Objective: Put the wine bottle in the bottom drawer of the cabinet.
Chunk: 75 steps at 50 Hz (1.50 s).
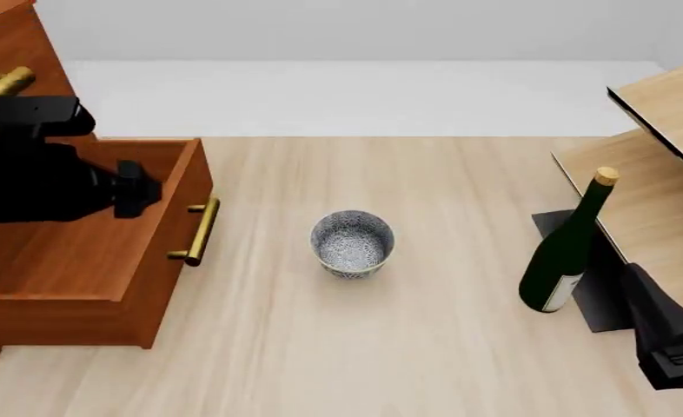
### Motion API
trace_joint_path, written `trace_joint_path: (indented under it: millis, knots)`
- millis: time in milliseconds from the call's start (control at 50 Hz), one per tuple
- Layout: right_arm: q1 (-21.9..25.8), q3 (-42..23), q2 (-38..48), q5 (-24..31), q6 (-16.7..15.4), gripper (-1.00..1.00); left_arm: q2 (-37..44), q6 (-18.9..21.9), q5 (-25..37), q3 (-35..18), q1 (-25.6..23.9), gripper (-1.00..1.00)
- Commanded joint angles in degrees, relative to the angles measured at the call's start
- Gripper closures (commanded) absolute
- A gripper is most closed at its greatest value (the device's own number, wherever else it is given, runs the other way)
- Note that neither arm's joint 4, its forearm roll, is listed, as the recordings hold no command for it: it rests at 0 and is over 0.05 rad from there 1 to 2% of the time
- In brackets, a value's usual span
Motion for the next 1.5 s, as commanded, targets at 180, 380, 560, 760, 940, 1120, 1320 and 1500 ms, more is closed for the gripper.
trace_joint_path:
  millis: [180, 380, 560, 760, 940, 1120, 1320, 1500]
  knots:
    - [-0.18, 0.03, 0.21, 0.09, -0.12, -1.00, 1.04, -0.62, -4.03, 4.83, -0.75, -1.00]
    - [-0.11, 0.04, 0.27, 0.13, -0.01, -1.00, 0.43, -1.67, -5.98, 8.13, -1.44, -1.00]
    - [0.10, 0.04, 0.42, 0.26, -0.15, -1.00, 0.12, -2.99, -7.08, 9.82, -1.73, -1.00]
    - [0.30, 0.05, 0.84, 0.09, -0.33, -1.00, 0.52, -4.09, -10.00, 13.01, -2.08, -1.00]
    - [0.40, 0.05, 0.96, 0.14, -0.35, -1.00, 1.90, -4.44, -12.43, 14.40, -2.51, -1.00]
    - [0.33, 0.05, 1.38, -0.15, -0.27, -1.00, 3.05, -4.50, -13.66, 14.64, -3.28, -1.00]
    - [0.40, 0.05, 1.46, -0.24, -0.12, -1.00, 5.20, -4.84, -16.25, 15.59, -4.02, -1.00]
    - [0.32, 0.05, 1.31, -0.08, 0.05, -1.00, 7.84, -5.31, -19.21, 16.66, -4.65, -1.00]
